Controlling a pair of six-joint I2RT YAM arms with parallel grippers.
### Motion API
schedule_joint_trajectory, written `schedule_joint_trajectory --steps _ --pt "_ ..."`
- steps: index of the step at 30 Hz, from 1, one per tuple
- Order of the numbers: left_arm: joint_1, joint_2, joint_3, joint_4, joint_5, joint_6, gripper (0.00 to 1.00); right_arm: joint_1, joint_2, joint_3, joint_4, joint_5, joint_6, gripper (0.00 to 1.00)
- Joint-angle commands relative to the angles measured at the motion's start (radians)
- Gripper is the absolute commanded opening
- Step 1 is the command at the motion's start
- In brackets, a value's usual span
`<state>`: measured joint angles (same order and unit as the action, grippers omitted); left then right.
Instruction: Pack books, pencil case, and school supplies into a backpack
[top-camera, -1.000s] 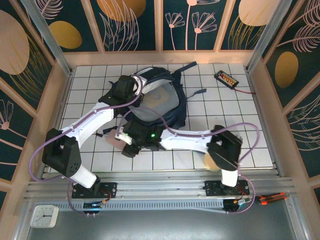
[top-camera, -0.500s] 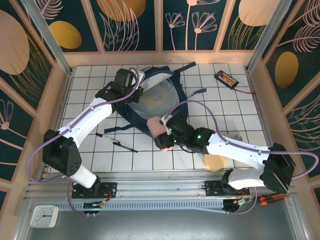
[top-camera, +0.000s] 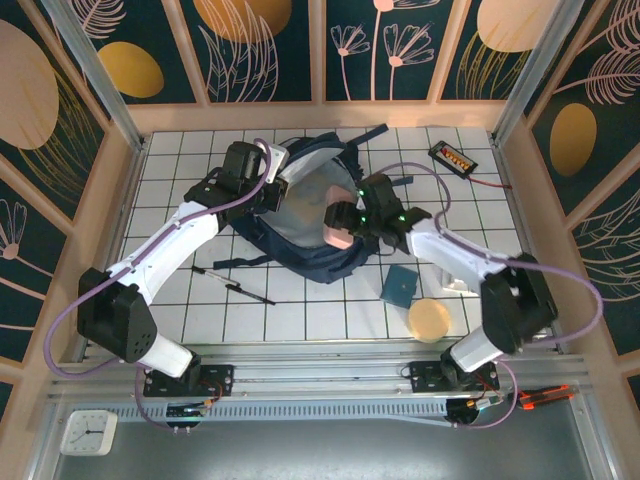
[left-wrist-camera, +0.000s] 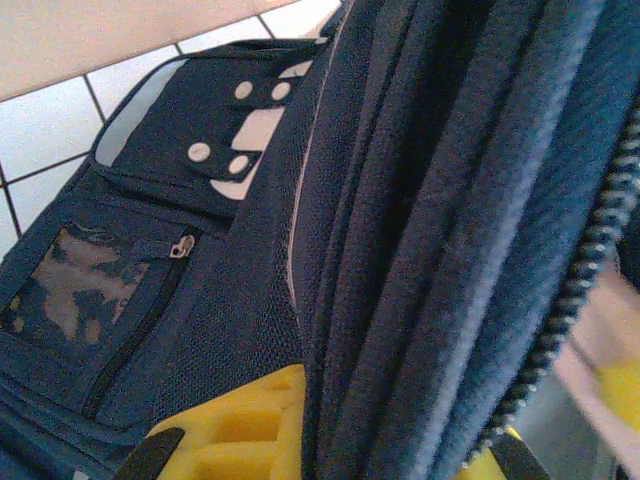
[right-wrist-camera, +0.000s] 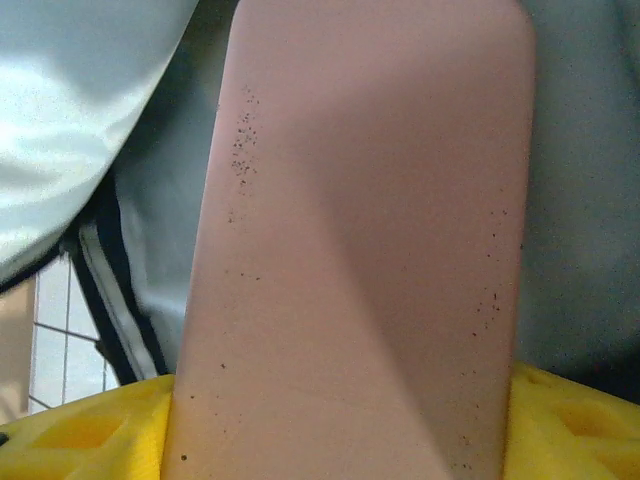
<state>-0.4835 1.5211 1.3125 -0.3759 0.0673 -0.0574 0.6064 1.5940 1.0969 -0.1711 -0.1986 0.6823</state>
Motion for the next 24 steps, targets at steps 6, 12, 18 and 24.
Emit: schedule_joint_trajectory --steps 6,12,18,24 --pt "-0.01 -0.039 0.003 0.195 0.091 -0.046 0.0 0.0 0.314 0.264 0.215 -0.137 0.121 0.58" --pt "-0.01 -0.027 -0.005 0.209 0.088 -0.055 0.0 0.001 0.321 0.248 0.311 -0.107 0.143 0.91" --pt "-0.01 -0.021 -0.018 0.221 0.092 -0.048 0.0 0.001 0.119 0.116 0.272 -0.009 0.05 0.99" --pt "-0.01 -0.021 -0.029 0.218 0.087 -0.031 0.0 0.004 -0.103 0.106 -0.04 0.204 -0.039 0.99"
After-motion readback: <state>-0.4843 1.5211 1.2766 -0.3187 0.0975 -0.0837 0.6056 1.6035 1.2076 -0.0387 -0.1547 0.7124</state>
